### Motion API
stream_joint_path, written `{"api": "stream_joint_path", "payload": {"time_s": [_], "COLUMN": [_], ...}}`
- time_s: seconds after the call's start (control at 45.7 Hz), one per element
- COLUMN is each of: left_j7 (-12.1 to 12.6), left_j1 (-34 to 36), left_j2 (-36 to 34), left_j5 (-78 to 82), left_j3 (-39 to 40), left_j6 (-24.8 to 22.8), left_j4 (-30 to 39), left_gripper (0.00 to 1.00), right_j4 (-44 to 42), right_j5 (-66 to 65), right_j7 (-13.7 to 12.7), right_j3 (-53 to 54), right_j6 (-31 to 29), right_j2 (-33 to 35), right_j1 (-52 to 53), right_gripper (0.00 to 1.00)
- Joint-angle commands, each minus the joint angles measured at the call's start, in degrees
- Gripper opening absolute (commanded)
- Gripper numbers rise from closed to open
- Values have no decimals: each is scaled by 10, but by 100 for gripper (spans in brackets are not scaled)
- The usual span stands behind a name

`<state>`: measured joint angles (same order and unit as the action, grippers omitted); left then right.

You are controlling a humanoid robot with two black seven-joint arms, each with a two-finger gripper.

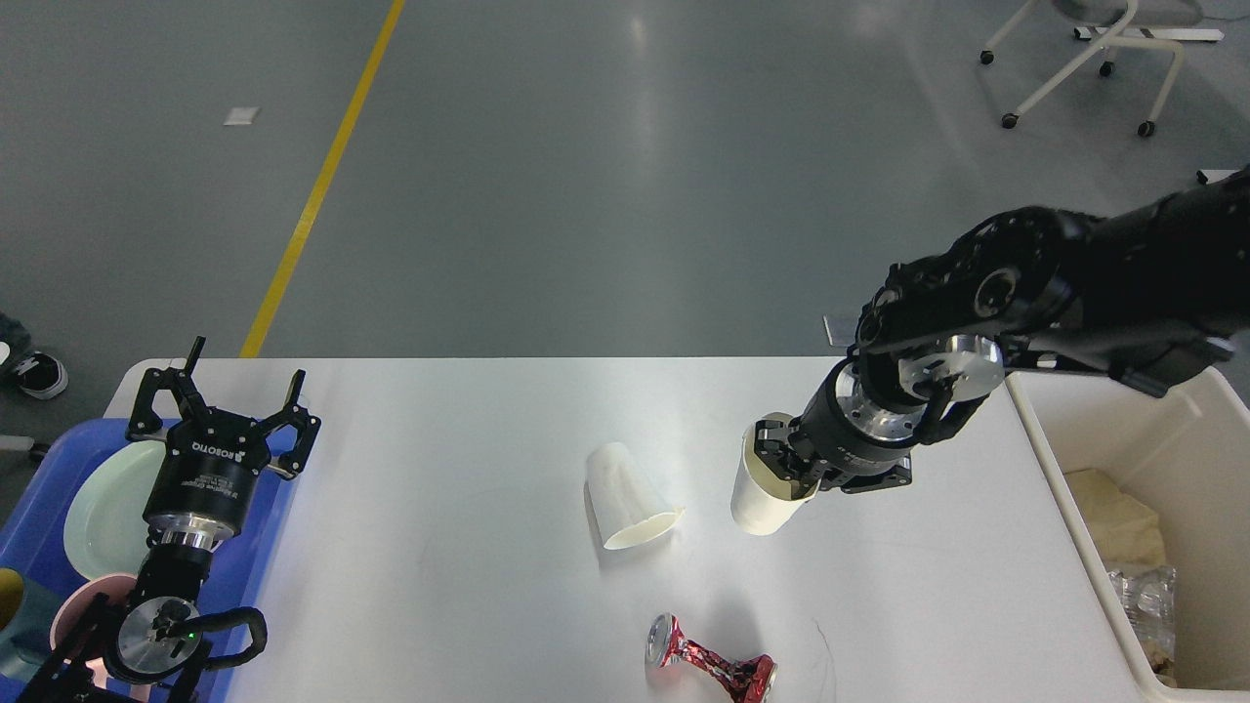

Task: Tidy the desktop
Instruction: 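Grasp the white paper cup and carry it over the bin, then release the white cup into the bin with the right gripper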

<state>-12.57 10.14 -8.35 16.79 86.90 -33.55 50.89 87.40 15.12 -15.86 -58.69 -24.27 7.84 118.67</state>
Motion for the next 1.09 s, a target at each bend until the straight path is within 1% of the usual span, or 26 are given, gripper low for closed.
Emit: {"api": "stream_joint_path", "payload": {"time_s": [0.0, 0.088, 0.416, 0.613, 0.788, 0.919, 1.006, 1.072], "left_j7": [0, 0, -1, -1, -1, -1, -1, -2], "left_j1": [1, 1, 0, 0, 0, 0, 0, 0], "left_j2": [0, 0, 0, 0, 0, 0, 0, 0], "left_j5": [0, 0, 0, 0, 0, 0, 0, 0], "left_j3": [0, 0, 0, 0, 0, 0, -1, 0], "left_j6": [0, 0, 1, 1, 1, 0, 0, 0], "left_j4": [0, 0, 0, 0, 0, 0, 0, 0], "left_gripper": [96, 96, 96, 96, 96, 96, 96, 96], "right_j4": [28, 44, 44, 37, 8, -32, -67, -109], "right_j5": [0, 0, 0, -1, -11, -40, -70, -100], "right_j7": [1, 2, 2, 3, 3, 3, 3, 3], "right_j3": [-13, -13, -19, -70, -128, -159, -161, -158], "right_j6": [-67, -62, -55, -53, -36, -26, -24, -24], "right_j2": [17, 19, 31, 54, 121, 175, 226, 267], "right_j1": [62, 66, 68, 66, 39, 3, -29, -65], "right_gripper": [0, 0, 0, 0, 0, 0, 0, 0]}}
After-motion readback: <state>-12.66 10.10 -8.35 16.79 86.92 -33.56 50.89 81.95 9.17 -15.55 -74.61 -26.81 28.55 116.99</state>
